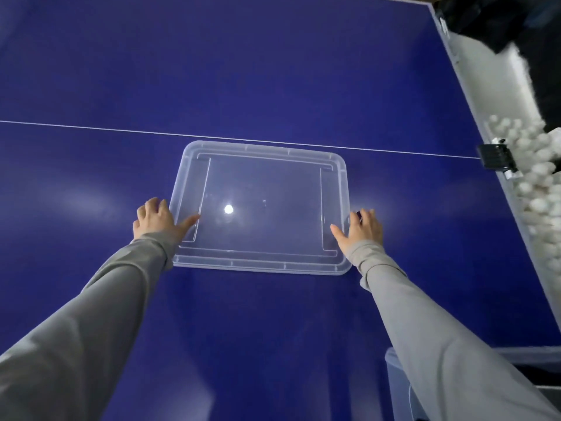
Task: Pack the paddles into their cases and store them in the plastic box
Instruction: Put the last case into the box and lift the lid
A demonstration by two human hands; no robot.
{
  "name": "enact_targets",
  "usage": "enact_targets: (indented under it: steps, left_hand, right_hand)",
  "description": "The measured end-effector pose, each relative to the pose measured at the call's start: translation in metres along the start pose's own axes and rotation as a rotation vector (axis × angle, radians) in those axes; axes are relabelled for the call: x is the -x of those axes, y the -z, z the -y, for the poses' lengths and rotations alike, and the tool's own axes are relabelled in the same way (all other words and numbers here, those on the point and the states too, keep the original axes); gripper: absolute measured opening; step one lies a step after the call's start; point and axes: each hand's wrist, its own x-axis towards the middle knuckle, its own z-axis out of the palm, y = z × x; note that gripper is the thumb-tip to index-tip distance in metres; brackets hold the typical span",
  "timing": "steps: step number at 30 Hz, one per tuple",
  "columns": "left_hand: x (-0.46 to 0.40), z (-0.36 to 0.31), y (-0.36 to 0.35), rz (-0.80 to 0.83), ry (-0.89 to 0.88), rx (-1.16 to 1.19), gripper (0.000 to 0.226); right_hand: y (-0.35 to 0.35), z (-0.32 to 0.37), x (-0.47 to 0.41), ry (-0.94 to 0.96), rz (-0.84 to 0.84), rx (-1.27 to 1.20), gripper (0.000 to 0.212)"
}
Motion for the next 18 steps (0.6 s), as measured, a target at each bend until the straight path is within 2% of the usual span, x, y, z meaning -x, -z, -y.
enact_targets:
  steps: [5, 11, 14, 18]
  left_hand:
    - [0.003, -0.006, -0.014, -0.031, 0.025, 0.134, 0.078]
    - [0.009, -0.007, -0.016, -0.058, 0.065, 0.263, 0.084]
    - [0.015, -0.007, -0.010, -0.044, 0.060, 0.370, 0.085]
    - [0.024, -0.008, 0.010, -0.007, 0.112, 0.479, 0.093]
  right_hand:
    - [-0.015, 0.007, 0.000, -0.019, 0.010, -0.184, 0.076]
    - [-0.013, 0.009, 0.001, -0.024, -0.075, -0.422, 0.062]
    - [-0.006, 0.011, 0.008, -0.051, -0.134, -0.528, 0.066]
    - [0.013, 0.018, 0.019, -0.108, -0.095, -0.701, 0.068]
